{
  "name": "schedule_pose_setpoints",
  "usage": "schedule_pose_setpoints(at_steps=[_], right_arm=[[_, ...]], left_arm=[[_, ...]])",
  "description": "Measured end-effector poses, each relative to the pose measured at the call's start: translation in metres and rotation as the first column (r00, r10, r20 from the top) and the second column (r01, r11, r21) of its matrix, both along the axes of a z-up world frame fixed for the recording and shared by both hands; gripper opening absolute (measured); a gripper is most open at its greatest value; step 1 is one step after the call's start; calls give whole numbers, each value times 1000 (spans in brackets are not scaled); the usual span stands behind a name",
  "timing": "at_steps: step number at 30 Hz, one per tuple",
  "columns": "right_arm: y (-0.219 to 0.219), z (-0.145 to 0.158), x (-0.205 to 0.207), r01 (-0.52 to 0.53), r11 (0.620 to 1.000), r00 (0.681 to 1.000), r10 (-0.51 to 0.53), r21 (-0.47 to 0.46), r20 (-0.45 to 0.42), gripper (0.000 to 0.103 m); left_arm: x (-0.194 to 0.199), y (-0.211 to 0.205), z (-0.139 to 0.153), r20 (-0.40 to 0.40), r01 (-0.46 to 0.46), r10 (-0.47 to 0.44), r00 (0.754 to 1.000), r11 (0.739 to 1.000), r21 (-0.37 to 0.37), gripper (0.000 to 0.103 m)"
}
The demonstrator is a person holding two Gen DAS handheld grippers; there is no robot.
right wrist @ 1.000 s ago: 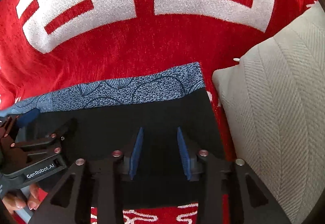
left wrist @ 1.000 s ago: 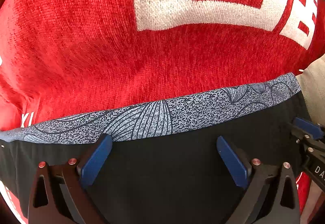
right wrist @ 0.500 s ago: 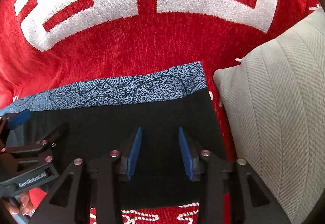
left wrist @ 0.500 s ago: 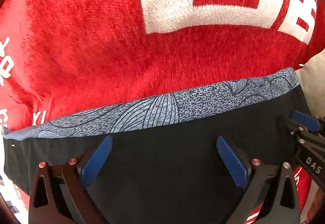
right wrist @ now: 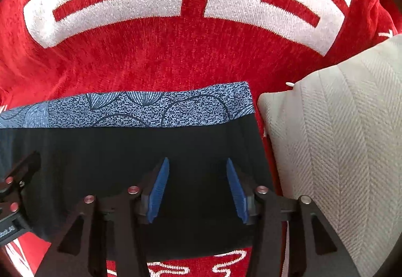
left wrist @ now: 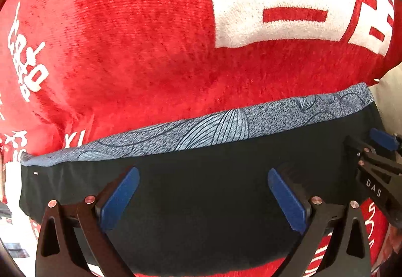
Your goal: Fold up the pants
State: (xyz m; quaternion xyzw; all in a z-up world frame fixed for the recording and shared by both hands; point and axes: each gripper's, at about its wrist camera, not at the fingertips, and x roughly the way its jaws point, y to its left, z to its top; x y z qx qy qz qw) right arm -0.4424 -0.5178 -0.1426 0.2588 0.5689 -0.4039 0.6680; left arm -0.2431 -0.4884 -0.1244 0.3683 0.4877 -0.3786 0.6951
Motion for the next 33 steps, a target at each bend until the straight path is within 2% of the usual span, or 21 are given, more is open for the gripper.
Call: schedule_pose_setpoints(at_steps=[8,12,24,29,33], right_arm=[[12,-1,12,7,1000,999,-8,-24,-34,58],[26,1,18,3,1000,1000,-4,-14,-21,65],[73,17,31,-7,1000,999,6,21,37,66],[94,24,38,19,999,994,-24,50,106,66],[132,39,57,8,993,967,-36,114,251,66]], left_arm=[[1,18,11,-1,-7,7,1000,1000,20,103],[3,25,13,6,-17,17,1000,1000,24,103],[22,55,23,-1,-42,42,999,999,4,103],[45,85,27,-4,-65,65,998,998,-21,103],[90,133,35,6,-136,137,991,989,-54,103]])
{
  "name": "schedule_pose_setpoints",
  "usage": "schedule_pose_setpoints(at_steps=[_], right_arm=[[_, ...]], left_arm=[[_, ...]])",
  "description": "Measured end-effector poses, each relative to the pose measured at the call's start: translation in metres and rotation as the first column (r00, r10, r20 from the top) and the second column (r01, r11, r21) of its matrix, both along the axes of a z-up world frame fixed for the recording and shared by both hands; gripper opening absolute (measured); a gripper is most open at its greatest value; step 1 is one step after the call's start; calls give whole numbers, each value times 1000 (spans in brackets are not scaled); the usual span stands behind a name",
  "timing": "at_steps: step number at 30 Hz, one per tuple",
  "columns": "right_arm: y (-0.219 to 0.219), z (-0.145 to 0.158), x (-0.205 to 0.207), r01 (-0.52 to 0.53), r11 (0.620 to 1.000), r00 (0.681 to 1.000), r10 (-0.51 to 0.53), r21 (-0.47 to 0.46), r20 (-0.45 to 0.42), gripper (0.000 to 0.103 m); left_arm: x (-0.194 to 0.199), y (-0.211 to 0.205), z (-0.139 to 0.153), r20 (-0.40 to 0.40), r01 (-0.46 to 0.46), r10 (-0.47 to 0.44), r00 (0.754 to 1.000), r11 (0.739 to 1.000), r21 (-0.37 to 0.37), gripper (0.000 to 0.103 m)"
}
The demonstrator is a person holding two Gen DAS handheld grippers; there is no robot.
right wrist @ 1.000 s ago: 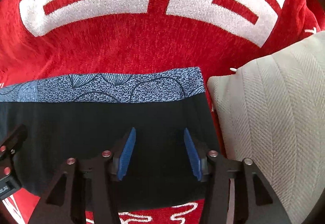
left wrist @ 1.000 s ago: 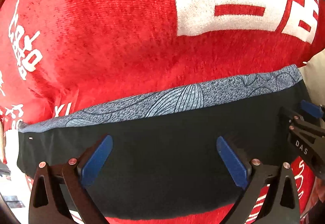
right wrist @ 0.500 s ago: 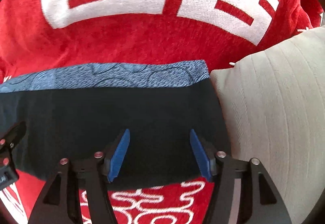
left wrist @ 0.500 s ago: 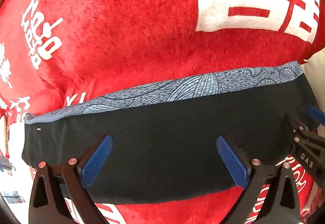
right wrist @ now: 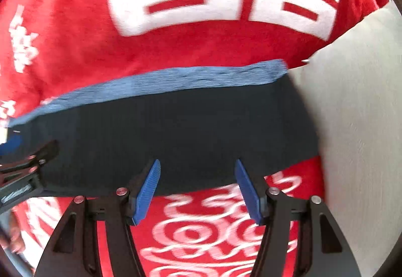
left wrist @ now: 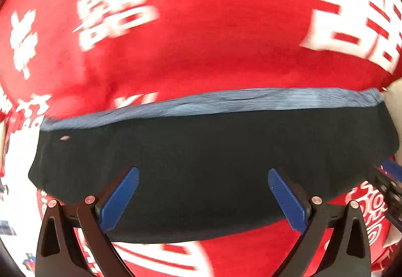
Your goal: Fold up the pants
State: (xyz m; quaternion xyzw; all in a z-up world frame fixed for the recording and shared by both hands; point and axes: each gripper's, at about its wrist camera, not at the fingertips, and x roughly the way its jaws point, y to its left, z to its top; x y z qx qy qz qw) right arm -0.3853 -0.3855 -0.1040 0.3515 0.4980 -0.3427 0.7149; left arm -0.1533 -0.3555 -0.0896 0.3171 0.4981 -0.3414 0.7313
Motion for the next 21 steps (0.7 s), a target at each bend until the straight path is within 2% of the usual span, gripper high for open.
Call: schedule_pose_setpoints(at_steps=[3,6,10,11,13,17,21], right_arm=[[34,4,26,-38,995,992,26,95,125,66],[80,-7,68,-116,961,957,41,252,287,66],[125,-22,126,-185,913,919,30,364,393,65],[133,-16,131,-190,906,913,22,379,407,64],[151,-35,158,-192,889,904,-4,416,427,61],[168,-67,187,-175,865,910,-40,470,412,56],[177,-77,203,-138,868,910,-79,476,407,53]], left_arm=[[46,45,3,23,-64,64,998,998,-4,103],[93,86,-1,55,-125,124,991,992,18,103],[153,133,-17,43,-215,214,976,976,44,103],[167,143,-26,29,-227,226,974,972,56,103],[181,155,-46,23,-232,231,973,969,89,103],[186,163,-84,-4,-196,199,980,969,153,103],[178,167,-92,33,-148,145,989,980,136,103]])
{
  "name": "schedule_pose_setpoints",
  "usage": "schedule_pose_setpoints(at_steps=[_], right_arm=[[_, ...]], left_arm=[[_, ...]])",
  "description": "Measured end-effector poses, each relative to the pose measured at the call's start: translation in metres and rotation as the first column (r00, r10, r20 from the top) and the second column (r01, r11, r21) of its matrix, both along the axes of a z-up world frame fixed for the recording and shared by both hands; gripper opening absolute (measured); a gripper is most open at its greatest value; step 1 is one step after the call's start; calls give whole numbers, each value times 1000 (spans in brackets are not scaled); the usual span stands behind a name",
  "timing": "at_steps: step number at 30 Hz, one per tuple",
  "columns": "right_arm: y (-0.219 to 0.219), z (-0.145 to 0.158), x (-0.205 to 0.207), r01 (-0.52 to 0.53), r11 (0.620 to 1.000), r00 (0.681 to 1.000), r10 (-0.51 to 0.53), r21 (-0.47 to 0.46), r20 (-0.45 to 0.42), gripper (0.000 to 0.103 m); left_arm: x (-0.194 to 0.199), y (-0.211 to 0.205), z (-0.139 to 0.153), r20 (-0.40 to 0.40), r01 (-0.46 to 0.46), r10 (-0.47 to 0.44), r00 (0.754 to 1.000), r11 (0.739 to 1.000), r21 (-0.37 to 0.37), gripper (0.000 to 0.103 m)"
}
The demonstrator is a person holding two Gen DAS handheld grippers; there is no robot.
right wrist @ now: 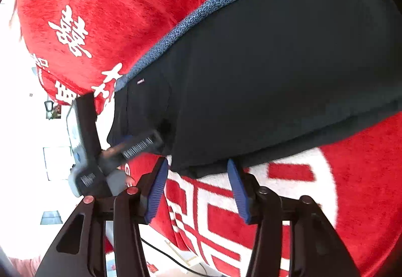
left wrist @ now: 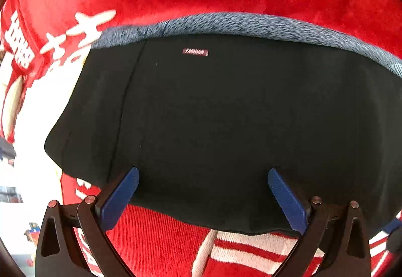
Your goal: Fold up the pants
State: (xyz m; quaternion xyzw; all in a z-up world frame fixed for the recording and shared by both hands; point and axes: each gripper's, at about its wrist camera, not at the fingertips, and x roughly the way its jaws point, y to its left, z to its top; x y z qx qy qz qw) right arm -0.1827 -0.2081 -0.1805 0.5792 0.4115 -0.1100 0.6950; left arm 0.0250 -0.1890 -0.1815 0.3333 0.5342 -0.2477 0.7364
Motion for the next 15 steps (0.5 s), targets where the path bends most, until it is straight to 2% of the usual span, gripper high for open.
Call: schedule_pose_setpoints(at_steps=[3,5,6,7,8,11,13,15], right_arm=[[-3,-3,2,45,999,999,-44,19,-8,53],[-8,-3,-4,85,995,996,-84,47,-23,43],[-12,-5,-1,105,993,994,-103,50,-47,16],[-15,-4,-1,127,991,990,-124,47,-67,9],[-16,6,-12,137,990,989,-134,42,-54,9],[-1,22,-13,75,994,994,-81,-74,-75,7],[9,6,-19,72,996,989,-78,-51,-125,7],[9,1,-22,100,995,988,-102,-27,-111,7]], left_arm=[[-1,-1,0,-13,3,-3,1000,1000,-8,103],[2,-1,-1,-27,8,-8,1000,1000,-11,103],[1,-1,0,-29,15,-16,999,1000,-12,103],[0,-1,1,-30,23,-23,999,1000,-13,103],[0,-1,2,-32,32,-33,999,999,-15,103],[6,0,-2,-34,55,-55,998,998,-9,103],[2,0,-2,-17,74,-74,997,997,2,103],[-1,-1,2,-11,81,-81,997,997,12,103]])
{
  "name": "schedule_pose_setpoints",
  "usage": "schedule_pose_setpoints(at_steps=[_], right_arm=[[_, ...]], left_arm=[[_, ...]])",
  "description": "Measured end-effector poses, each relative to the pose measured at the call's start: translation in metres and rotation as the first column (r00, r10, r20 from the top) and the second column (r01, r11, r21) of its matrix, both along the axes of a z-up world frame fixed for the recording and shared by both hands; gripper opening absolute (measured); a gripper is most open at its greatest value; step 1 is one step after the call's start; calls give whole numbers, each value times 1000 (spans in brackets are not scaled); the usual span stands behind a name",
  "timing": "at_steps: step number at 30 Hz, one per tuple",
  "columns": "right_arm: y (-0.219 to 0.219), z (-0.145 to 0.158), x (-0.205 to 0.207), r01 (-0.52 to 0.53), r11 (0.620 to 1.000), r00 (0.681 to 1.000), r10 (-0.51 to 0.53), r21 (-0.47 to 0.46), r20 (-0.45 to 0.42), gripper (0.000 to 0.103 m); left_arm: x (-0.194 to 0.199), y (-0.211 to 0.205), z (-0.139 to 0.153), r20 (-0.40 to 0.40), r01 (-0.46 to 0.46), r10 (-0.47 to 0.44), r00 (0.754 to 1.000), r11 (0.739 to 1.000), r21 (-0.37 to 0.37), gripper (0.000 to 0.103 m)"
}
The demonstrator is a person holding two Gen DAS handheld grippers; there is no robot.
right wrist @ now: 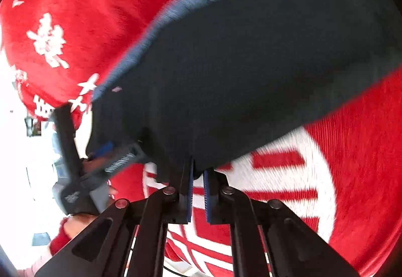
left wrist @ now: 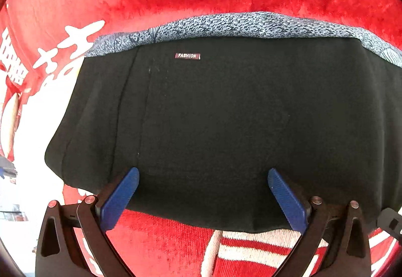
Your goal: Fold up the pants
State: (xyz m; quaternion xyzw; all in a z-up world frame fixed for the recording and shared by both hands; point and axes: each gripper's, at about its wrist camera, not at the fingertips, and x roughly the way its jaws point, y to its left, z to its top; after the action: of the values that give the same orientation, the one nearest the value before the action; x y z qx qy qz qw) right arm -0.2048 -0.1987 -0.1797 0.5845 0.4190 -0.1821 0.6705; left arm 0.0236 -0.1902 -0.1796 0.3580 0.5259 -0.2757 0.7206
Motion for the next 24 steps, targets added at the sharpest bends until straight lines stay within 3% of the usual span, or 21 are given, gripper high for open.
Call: schedule_pose_setpoints(at_steps=[4,6,10,13,15,17,21,24], right_arm=[[3,17,1,-91,995,996,90,-32,-13,9],[2,28,-8,-130,990,990,126,-56,-66,9],[-29,60,-31,-117,970,987,90,-215,-130,9],[-65,62,-26,-129,952,979,79,-276,-187,9],[-81,53,-21,-181,933,960,100,-311,-260,9],[-93,35,-21,-257,908,916,120,-330,-382,9],[-109,26,-43,-162,943,954,75,-292,-290,2],[-112,25,-45,-128,951,959,47,-280,-278,3]], left_arm=[[-12,-3,15,-33,12,-12,999,1000,-5,103],[-24,-9,28,-39,34,-35,999,999,-38,103],[-47,-35,41,-69,77,-84,994,993,-92,103],[-62,-54,28,-85,77,-83,993,994,-76,103],[-63,-55,16,-102,40,-45,994,997,-60,103],[-59,-50,13,-132,-2,-9,991,996,-85,103],[-59,-48,13,-139,-3,-9,990,996,-90,103],[-61,-53,12,-109,13,-20,994,998,-67,103]])
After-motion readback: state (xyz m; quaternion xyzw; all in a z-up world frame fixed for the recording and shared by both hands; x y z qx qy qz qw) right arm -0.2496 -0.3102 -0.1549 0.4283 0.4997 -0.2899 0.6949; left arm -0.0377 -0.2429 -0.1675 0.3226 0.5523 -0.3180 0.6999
